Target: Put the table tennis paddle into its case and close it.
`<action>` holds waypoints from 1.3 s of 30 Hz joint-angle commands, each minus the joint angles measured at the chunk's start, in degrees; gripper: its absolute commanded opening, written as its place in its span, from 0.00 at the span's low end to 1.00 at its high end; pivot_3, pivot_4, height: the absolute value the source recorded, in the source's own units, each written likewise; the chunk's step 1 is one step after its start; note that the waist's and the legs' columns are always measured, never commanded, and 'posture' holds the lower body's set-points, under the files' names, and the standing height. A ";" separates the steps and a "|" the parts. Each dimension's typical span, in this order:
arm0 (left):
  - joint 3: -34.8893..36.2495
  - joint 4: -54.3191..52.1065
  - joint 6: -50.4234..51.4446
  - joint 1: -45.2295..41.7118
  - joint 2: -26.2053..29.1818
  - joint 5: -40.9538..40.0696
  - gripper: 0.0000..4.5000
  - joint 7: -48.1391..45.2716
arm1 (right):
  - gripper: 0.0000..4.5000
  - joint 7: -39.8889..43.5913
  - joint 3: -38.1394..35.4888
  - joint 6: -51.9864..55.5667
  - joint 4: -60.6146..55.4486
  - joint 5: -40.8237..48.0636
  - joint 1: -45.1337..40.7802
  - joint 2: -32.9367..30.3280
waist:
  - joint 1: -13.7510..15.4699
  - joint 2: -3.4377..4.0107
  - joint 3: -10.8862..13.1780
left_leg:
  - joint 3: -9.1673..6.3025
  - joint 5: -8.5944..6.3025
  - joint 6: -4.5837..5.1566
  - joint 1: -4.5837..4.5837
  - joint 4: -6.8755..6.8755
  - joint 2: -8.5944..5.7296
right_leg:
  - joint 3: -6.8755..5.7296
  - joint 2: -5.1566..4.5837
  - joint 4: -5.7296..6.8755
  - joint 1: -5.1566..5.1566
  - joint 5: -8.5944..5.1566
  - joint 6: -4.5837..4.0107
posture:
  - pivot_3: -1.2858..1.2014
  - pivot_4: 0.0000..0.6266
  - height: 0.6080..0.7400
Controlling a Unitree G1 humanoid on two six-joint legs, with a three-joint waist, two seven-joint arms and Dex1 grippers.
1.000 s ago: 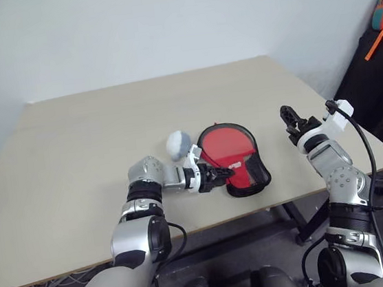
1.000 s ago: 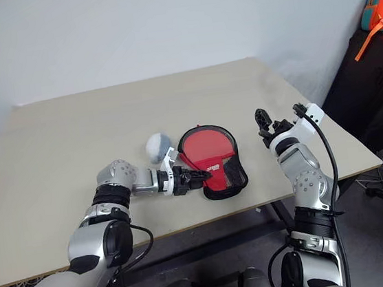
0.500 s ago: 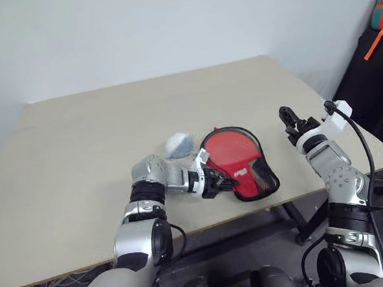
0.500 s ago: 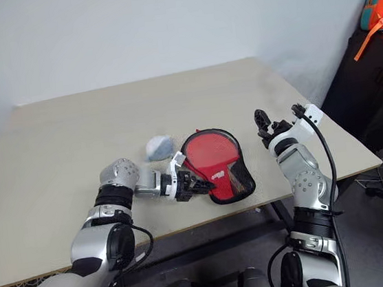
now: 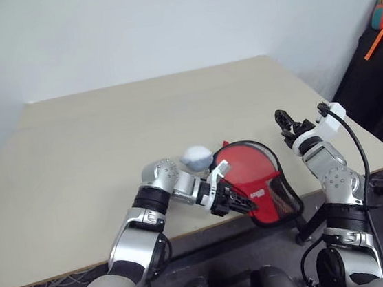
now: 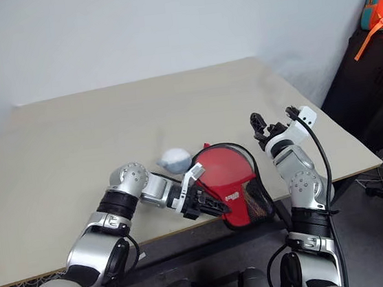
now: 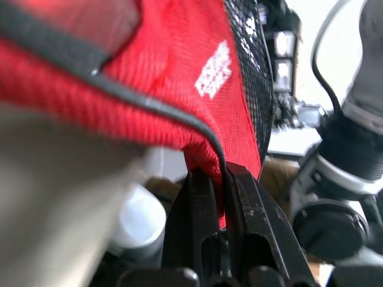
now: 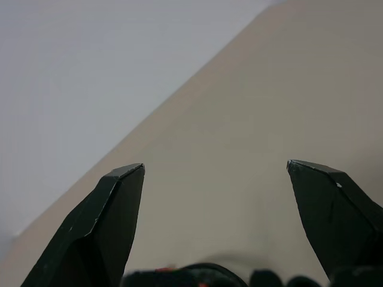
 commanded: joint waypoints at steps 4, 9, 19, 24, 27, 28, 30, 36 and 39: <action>-1.60 -4.80 0.42 -2.28 1.03 -6.83 0.00 5.50 | 0.92 0.93 0.98 -0.84 -0.33 -0.81 -1.46 -0.72 | -0.01 0.00 0.00 | -0.01 0.00 0.01 0.00 0.00 -0.01 | 0.00 0.02 0.00 0.01 0.00 0.00 | 0.52 0.00 1.00; -2.29 -12.29 0.42 -0.47 2.46 -2.70 0.06 9.46 | 0.92 1.12 1.07 -1.04 -0.20 -1.35 -1.03 -0.83 | 0.01 0.01 0.00 | 0.00 0.07 -0.10 0.01 0.00 -0.01 | 0.01 0.03 0.00 0.02 0.00 0.00 | 0.52 0.00 1.00; -5.08 -21.51 0.42 2.01 9.29 -4.37 0.75 4.92 | 0.92 2.01 1.68 -0.79 0.73 -2.68 -1.38 -1.19 | -0.05 0.01 0.00 | 0.05 0.08 -0.14 0.01 -0.03 0.02 | 0.01 0.05 0.01 -0.02 0.00 0.00 | 0.52 0.00 1.00; -12.39 -36.70 -9.09 5.90 22.36 1.12 0.82 -8.84 | 0.92 2.91 1.85 -0.93 1.17 -3.25 -1.95 -2.46 | -0.17 0.06 0.00 | 0.25 0.12 -0.24 0.02 -0.17 0.05 | 0.11 0.05 0.03 -0.17 0.00 -0.01 | 0.52 0.00 1.00; -17.43 -41.83 -21.30 7.70 30.40 7.82 0.82 -19.82 | 0.92 4.34 1.21 -0.73 0.29 -2.36 -2.68 -3.73 | -0.10 0.08 0.01 | 0.38 0.18 -0.34 0.07 -0.32 0.06 | 0.16 0.04 0.02 -0.23 0.02 -0.05 | 0.52 0.00 1.00; -17.62 -41.73 -24.42 7.75 30.83 9.43 0.82 -21.63 | 0.92 5.30 1.23 -0.32 -0.66 -1.69 -3.03 -4.37 | 0.07 0.10 0.02 | 0.42 0.20 -0.37 0.07 -0.37 0.06 | 0.17 0.03 0.00 -0.27 0.06 -0.12 | 0.52 0.00 1.00; -17.63 -40.58 -32.11 7.69 28.70 13.91 0.82 -21.99 | 0.92 7.49 1.52 0.47 -2.77 -0.51 -3.93 -5.94 | 0.33 0.13 0.03 | 0.47 0.24 -0.44 0.05 -0.42 0.07 | 0.12 -0.04 -0.01 -0.27 0.11 -0.20 | 0.52 0.00 1.00; -20.36 -36.71 -44.26 7.40 18.01 24.58 0.82 -19.87 | 0.92 12.85 3.50 3.05 -3.33 0.42 -7.07 -10.29 | 0.06 0.13 0.02 | 0.53 0.24 -0.44 0.04 -0.46 0.08 | 0.13 -0.06 -0.09 -0.28 0.12 -0.22 | 0.52 0.00 1.00; -20.26 -36.00 -46.24 7.68 15.41 26.92 0.82 -19.97 | 0.92 15.83 8.33 6.06 -2.87 -2.27 -6.52 -13.57 | -0.08 0.16 0.02 | 0.53 0.24 -0.45 0.05 -0.51 0.14 | 0.13 0.11 -0.08 -0.33 0.10 -0.21 | 0.52 0.00 1.00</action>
